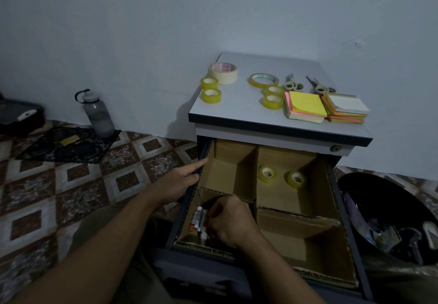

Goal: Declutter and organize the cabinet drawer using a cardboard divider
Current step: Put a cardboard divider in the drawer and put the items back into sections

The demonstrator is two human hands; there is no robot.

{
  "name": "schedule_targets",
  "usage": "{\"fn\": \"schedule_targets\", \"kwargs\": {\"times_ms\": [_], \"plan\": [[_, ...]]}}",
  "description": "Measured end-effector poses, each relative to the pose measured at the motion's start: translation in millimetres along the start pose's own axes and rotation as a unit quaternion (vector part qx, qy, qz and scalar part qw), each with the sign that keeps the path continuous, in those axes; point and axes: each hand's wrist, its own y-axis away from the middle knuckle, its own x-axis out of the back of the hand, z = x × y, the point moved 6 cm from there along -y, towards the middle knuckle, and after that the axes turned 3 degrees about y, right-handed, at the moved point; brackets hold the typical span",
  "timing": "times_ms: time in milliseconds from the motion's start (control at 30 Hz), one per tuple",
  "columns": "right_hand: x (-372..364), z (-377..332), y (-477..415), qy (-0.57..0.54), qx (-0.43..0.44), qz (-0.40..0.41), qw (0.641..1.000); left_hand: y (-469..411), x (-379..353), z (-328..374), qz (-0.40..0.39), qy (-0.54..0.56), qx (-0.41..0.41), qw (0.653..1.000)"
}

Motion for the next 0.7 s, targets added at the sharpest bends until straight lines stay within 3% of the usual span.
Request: {"fn": "schedule_targets", "kwargs": {"times_ms": [233,367,700], "plan": [[-16,-11,7,0.173,0.065,-0.166,0.969,1,-1,1,0.001,0.002,-0.001,1.0],[-24,-14,12,0.212,0.071,-0.228,0.948,2,-2,3,-0.001,-0.002,-0.008,1.0],[-23,-20,16,0.28,0.122,-0.244,0.921,0,-1,1,0.004,-0.004,-0.012,1.0]]}}
